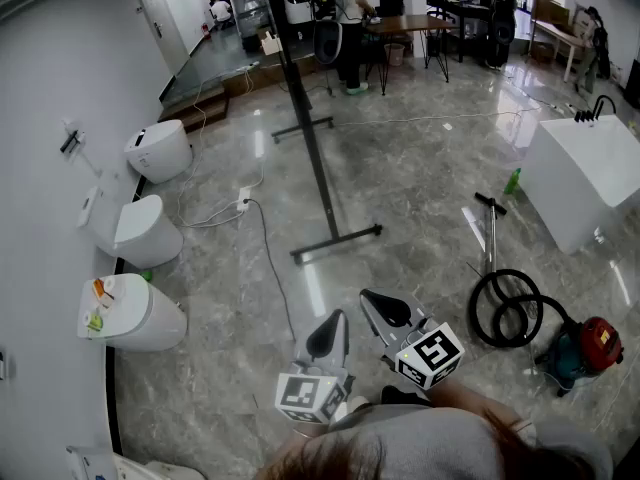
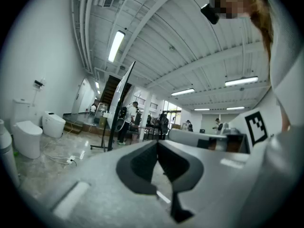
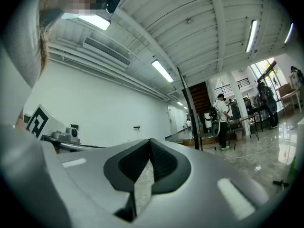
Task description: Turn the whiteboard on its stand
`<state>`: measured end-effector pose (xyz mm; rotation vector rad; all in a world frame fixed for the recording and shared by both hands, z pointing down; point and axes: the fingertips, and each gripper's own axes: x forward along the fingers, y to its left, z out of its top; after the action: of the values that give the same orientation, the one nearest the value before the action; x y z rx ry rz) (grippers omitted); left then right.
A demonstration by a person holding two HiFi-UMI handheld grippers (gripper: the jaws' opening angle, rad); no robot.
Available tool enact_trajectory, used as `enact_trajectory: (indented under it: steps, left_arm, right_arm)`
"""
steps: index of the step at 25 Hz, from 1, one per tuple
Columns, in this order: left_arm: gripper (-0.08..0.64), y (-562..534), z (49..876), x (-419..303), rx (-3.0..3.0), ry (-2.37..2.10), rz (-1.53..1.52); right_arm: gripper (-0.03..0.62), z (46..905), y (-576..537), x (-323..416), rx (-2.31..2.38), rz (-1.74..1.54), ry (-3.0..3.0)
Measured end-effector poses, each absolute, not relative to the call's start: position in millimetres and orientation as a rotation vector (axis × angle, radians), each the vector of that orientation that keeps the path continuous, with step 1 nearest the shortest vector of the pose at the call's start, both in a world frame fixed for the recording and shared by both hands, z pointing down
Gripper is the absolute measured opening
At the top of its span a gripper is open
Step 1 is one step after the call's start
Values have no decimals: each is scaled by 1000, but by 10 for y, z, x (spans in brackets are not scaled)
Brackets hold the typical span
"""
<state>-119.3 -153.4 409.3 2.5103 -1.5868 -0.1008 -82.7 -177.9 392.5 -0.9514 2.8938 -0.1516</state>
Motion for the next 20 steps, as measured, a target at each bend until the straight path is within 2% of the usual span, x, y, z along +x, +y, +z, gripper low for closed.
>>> enact_trajectory:
  steps: [20]
  left_arm:
    - [-5, -1620, 4132, -1181, 2500, -1589, -93]
  right_arm:
    - [5, 3829, -1822, -863, -885, -155, 2844]
